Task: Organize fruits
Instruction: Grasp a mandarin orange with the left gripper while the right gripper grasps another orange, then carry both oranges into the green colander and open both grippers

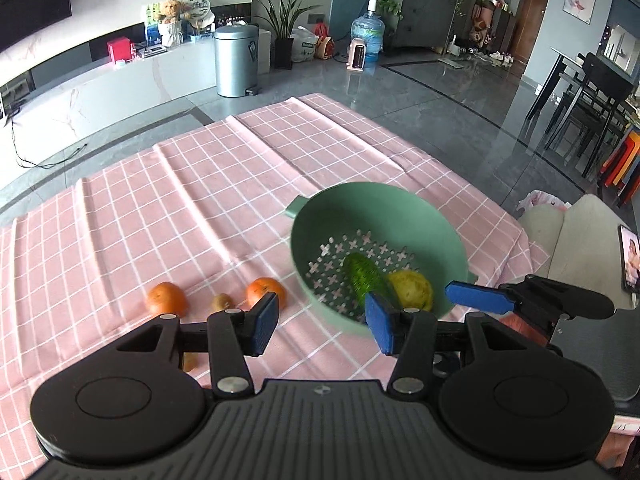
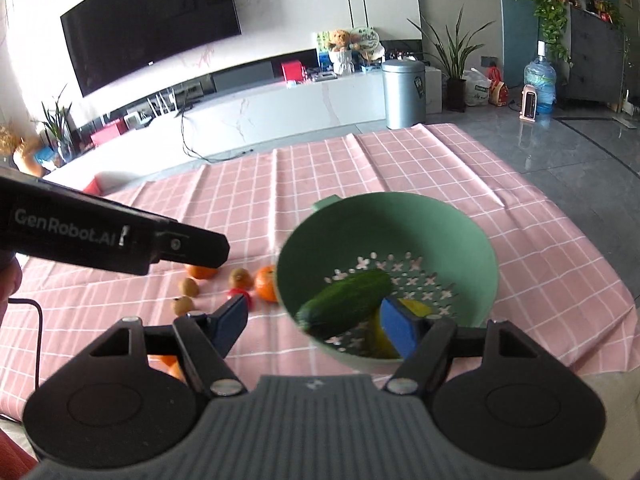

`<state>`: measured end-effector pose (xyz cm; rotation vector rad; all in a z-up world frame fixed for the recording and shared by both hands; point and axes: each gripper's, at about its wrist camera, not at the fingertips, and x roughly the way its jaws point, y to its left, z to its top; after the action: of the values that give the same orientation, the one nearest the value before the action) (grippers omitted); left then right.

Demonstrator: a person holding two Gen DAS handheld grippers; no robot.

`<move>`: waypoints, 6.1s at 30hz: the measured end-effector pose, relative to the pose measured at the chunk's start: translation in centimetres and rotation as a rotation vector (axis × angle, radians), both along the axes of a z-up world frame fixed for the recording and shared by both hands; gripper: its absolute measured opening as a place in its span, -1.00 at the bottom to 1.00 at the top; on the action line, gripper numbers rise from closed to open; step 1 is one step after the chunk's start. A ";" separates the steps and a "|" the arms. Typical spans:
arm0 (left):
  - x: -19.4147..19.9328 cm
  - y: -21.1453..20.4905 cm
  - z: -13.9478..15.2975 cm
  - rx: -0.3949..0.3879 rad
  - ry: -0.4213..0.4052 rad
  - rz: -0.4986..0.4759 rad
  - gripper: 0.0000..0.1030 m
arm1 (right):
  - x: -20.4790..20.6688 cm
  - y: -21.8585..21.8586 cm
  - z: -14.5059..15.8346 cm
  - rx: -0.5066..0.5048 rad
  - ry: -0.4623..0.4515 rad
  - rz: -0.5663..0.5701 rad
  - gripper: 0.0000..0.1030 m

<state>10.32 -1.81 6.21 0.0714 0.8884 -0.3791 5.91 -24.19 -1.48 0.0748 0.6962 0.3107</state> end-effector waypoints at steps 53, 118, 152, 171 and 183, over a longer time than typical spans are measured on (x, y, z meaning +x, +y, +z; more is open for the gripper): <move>-0.9 10.4 -11.1 -0.051 0.196 0.117 0.08 | 0.3 12.0 -8.5 -0.089 0.215 0.193 -0.23; 5.0 -3.9 -3.9 -0.091 0.125 0.091 -0.04 | 1.9 -5.2 0.4 -0.099 -0.051 -0.030 -0.23; 12.4 -7.2 -8.7 0.125 0.280 0.030 -0.02 | 12.2 -2.4 -5.5 -0.313 0.171 0.133 -0.23; 10.4 -5.9 -4.3 0.078 0.194 0.070 0.26 | 9.6 -1.9 -1.7 -0.315 0.075 0.093 -0.04; 5.0 -1.9 0.2 0.031 0.016 0.115 0.26 | 5.1 -0.9 1.9 -0.079 -0.010 -0.013 0.01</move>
<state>15.36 -3.75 6.45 0.0456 0.9101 -0.2592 10.97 -25.08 0.38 0.0024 0.6970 0.2702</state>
